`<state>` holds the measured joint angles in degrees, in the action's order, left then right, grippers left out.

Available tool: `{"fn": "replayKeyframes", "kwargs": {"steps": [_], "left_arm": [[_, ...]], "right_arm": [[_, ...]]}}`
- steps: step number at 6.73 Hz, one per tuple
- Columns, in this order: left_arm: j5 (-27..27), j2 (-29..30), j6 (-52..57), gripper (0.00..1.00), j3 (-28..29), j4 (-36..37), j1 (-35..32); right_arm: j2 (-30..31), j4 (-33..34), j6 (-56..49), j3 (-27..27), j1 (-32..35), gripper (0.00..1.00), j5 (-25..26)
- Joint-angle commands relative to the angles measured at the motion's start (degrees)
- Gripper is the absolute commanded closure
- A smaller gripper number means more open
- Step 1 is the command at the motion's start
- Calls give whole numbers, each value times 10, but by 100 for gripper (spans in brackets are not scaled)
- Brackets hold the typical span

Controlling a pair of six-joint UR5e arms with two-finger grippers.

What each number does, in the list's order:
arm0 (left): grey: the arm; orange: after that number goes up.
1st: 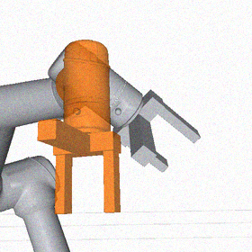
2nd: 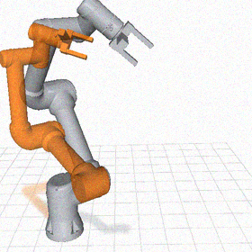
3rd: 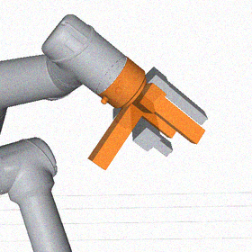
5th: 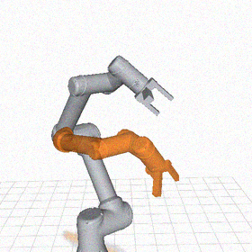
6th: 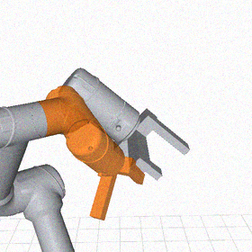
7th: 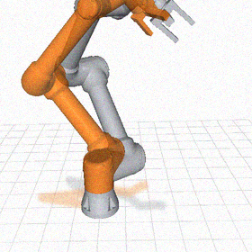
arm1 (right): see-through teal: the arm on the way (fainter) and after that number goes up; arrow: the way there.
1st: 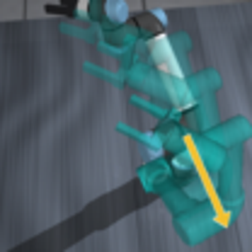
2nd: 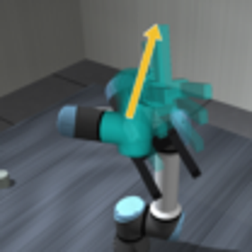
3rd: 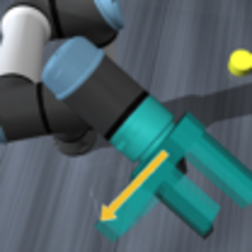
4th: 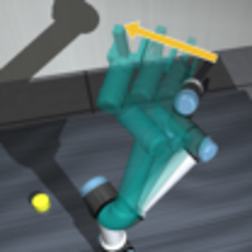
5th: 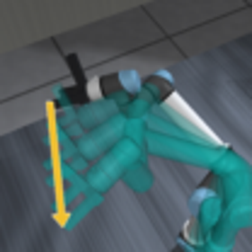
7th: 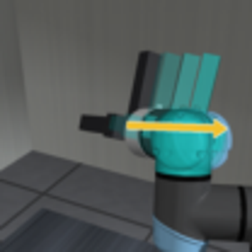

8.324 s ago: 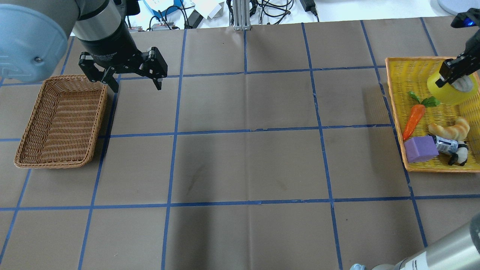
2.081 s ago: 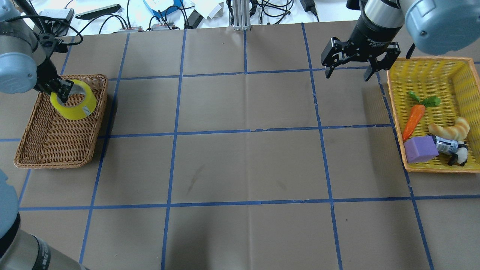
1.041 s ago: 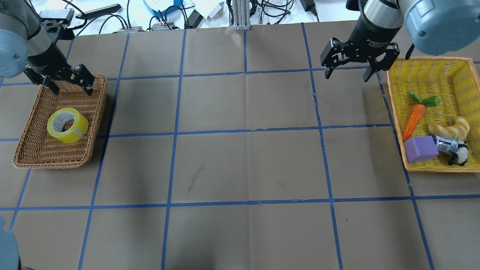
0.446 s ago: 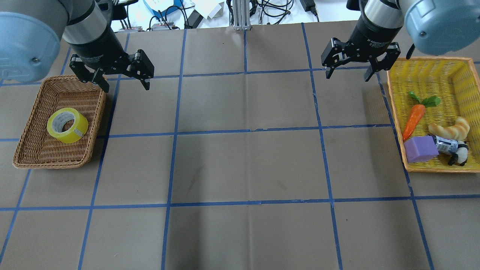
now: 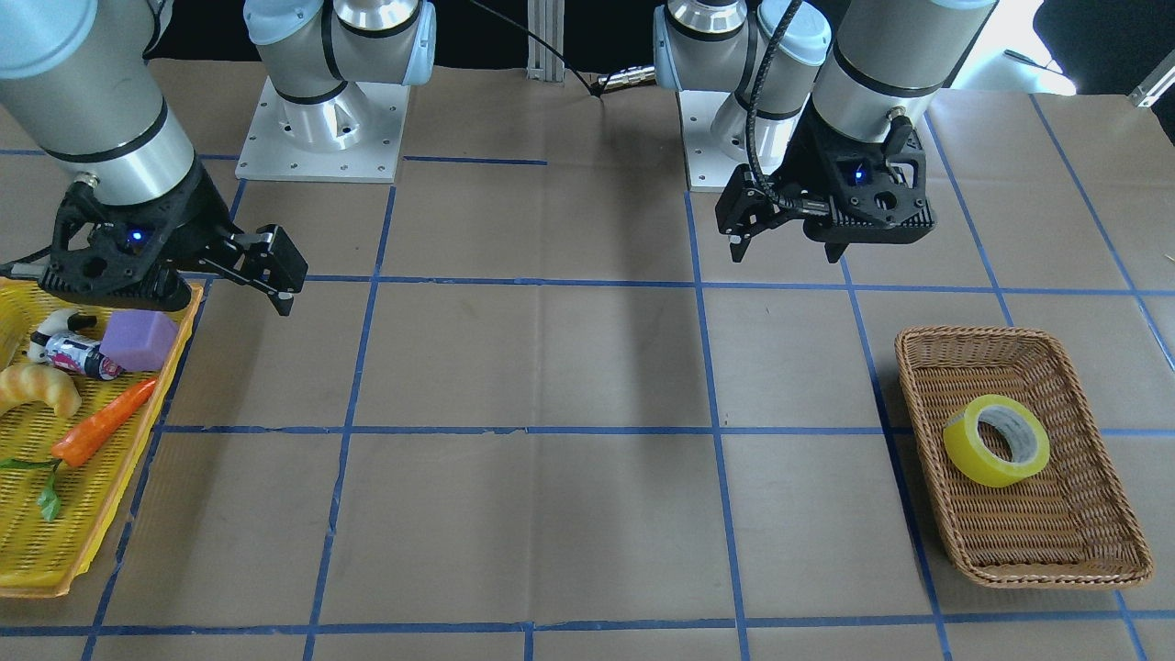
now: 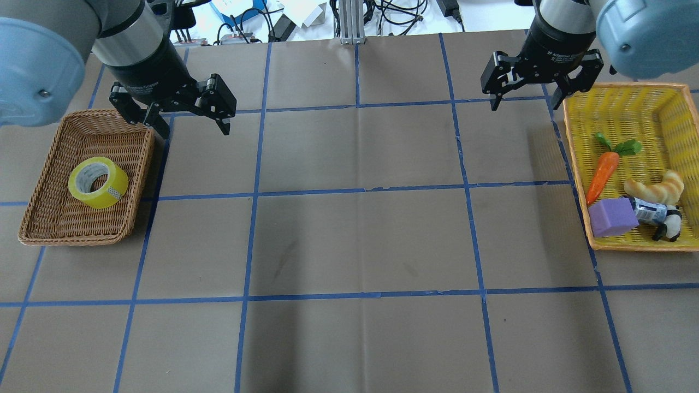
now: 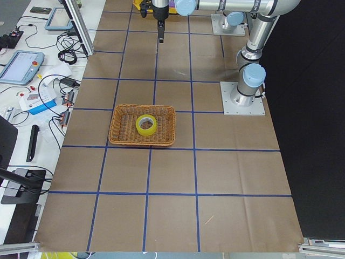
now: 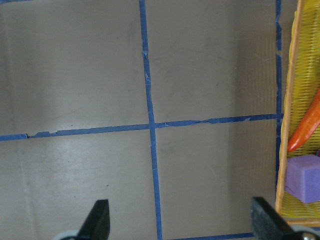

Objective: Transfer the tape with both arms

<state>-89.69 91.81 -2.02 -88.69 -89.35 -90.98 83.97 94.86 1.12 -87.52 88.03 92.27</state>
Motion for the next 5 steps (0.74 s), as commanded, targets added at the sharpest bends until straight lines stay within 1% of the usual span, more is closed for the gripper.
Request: {"fn": "replayKeyframes", "kwargs": {"steps": [1, 5], "left_arm": [[-1, -1, 1, 0, 0, 0, 2], [-2, -1, 3, 0, 0, 1, 4]], "right_arm": [[9, 0, 0, -3, 22, 0, 16], [7, 0, -1, -5, 27, 0, 17]]}}
